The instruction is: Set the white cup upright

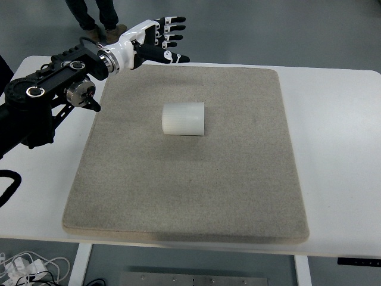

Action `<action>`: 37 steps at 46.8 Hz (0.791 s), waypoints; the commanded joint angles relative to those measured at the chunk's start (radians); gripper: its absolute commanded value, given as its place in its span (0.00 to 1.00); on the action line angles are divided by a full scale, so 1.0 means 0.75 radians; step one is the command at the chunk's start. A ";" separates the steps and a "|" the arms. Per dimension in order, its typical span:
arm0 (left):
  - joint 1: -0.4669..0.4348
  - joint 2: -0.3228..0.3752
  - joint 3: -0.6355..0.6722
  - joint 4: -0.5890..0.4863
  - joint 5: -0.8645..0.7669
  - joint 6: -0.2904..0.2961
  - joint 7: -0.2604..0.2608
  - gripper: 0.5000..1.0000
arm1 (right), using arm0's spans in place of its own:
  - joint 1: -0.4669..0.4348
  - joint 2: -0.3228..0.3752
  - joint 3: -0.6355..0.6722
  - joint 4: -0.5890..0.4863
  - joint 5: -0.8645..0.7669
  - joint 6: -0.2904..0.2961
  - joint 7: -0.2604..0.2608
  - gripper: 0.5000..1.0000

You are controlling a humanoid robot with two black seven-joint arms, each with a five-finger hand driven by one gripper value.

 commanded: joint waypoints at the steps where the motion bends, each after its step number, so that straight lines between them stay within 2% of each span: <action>1: -0.043 0.074 0.116 -0.123 0.007 0.025 0.029 0.98 | 0.000 0.000 0.000 0.000 0.000 0.000 0.000 0.90; 8: -0.125 0.115 0.257 -0.219 0.078 0.041 0.054 0.98 | 0.000 0.000 0.000 0.000 0.000 0.000 0.000 0.90; 16: -0.153 0.121 0.271 -0.276 0.240 0.021 0.170 0.98 | 0.000 0.000 0.000 0.000 0.000 0.000 0.000 0.90; 24: -0.190 0.119 0.349 -0.338 0.260 0.016 0.260 0.98 | 0.000 0.000 0.000 0.000 0.000 0.002 0.000 0.90; 30: -0.245 0.109 0.472 -0.356 0.271 0.029 0.275 0.97 | 0.000 0.000 0.000 0.000 0.000 0.000 0.000 0.90; 37: -0.280 0.087 0.503 -0.346 0.277 0.031 0.301 0.96 | 0.000 0.000 0.000 0.000 0.000 0.000 0.000 0.90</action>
